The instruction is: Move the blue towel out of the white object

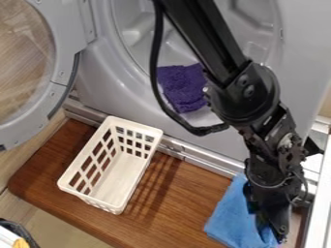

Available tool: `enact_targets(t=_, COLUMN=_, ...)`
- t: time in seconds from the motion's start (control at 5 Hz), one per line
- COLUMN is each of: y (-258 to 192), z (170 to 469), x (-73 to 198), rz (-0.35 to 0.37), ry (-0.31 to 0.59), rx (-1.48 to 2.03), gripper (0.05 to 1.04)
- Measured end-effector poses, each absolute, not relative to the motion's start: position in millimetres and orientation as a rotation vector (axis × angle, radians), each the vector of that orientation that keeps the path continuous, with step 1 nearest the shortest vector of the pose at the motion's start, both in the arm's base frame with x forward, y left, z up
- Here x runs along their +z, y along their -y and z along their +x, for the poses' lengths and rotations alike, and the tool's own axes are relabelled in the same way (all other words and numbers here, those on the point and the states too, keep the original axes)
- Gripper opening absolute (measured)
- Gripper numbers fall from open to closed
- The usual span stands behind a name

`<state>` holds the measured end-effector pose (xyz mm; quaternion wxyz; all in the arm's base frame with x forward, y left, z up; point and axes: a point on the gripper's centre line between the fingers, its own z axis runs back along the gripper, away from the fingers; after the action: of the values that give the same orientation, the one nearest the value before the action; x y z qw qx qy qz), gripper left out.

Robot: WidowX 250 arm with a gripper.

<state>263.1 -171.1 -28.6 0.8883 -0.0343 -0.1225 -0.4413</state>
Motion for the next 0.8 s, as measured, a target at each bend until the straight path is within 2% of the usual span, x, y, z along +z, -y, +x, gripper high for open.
enact_targets(t=0.2, y=172, z=262, x=-28, rz=-0.078, ry=0.256, rx=-0.943, gripper=0.774)
enact_targets(t=0.4, y=175, z=262, x=-23, rz=-0.09, ry=0.265, rx=-0.965, gripper=0.995)
enact_targets(t=0.8, y=173, z=270, x=28, rz=-0.102, ry=0.347, rx=-1.032, gripper=0.998)
